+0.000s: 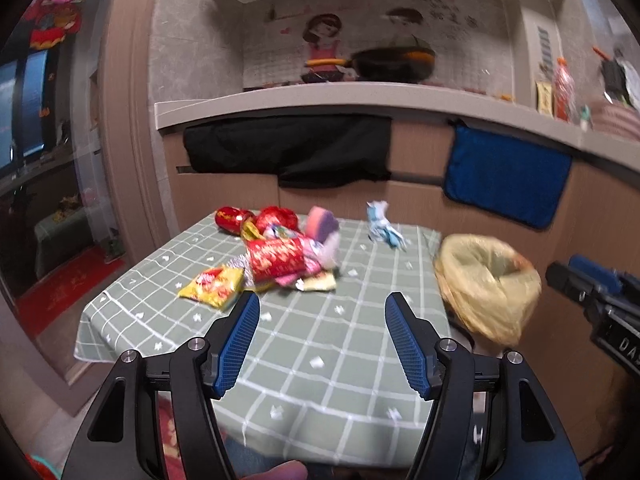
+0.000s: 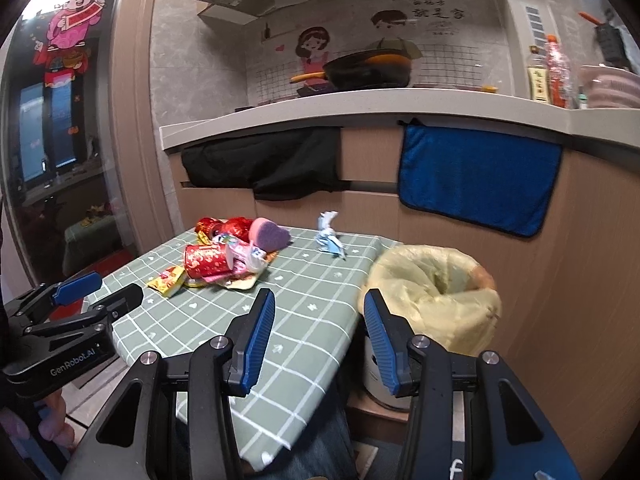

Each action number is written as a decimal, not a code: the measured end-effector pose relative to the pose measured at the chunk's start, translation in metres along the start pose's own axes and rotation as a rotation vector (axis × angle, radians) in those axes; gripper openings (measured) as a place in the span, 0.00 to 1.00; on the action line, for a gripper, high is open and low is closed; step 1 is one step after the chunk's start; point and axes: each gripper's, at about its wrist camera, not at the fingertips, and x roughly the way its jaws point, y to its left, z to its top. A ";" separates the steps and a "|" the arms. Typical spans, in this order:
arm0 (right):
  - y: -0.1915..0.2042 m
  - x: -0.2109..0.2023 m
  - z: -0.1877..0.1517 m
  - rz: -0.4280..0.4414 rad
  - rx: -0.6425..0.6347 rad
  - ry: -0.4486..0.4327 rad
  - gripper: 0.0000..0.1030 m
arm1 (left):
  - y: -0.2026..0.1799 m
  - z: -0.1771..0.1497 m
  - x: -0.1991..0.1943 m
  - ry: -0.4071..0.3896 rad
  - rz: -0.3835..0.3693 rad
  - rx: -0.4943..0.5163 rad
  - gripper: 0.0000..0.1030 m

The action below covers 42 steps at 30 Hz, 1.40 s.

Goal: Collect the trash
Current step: 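Grasp the red paper cup with the left gripper while the right gripper grasps the white-blue tissue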

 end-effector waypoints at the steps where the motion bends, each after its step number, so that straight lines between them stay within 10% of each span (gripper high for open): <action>1: 0.003 0.012 0.004 0.006 -0.014 0.009 0.43 | 0.009 0.002 0.006 -0.012 0.012 -0.023 0.64; 22: 0.035 0.214 0.027 0.107 -0.115 0.186 0.43 | 0.100 0.032 0.193 0.138 -0.064 -0.298 0.64; 42: 0.012 0.274 0.022 0.134 -0.059 0.262 0.43 | 0.101 0.016 0.273 0.306 -0.197 -0.454 0.51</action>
